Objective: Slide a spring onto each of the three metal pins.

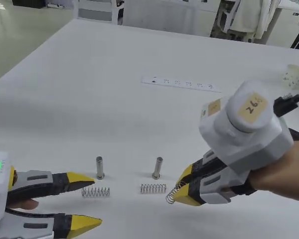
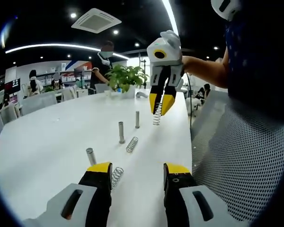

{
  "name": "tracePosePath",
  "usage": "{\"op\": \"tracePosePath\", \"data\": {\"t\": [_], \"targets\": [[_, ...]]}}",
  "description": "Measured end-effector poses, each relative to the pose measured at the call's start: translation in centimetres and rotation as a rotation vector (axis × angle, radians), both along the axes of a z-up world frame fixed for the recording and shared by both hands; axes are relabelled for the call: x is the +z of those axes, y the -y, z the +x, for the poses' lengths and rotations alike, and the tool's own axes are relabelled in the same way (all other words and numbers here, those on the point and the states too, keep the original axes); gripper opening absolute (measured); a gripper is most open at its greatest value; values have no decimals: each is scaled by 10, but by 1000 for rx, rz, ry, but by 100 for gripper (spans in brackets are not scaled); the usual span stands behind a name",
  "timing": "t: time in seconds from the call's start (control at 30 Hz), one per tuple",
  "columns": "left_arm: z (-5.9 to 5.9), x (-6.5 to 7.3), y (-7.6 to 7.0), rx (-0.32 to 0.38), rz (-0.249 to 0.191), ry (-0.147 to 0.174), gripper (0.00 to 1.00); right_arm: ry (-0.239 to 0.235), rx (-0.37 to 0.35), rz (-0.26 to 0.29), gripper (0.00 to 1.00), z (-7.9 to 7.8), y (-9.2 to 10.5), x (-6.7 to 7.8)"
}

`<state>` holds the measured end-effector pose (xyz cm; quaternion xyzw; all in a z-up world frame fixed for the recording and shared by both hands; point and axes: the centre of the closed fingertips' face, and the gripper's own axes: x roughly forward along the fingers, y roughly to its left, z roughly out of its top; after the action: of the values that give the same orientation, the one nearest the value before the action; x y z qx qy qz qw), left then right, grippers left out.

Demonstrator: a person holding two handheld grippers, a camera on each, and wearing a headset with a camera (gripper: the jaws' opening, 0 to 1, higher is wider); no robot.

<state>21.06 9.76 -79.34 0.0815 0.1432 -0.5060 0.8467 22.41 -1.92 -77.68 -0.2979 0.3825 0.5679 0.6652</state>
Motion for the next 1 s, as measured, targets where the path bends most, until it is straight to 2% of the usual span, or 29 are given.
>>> {"op": "tracePosePath", "data": {"t": [0.4,0.57,0.87,1.0], "targets": [[6,-1,-28,118,-17,5,44,8,-60,-24,8,10,28,8],[7,-1,-35,151,-22,7,47,22,-100,-30,8,20,42,15],[8,-4,-38,169,-24,7,50,65,-183,-44,8,50,66,28],[8,-5,-36,167,-24,9,51,84,-192,-73,8,61,69,26]]}}
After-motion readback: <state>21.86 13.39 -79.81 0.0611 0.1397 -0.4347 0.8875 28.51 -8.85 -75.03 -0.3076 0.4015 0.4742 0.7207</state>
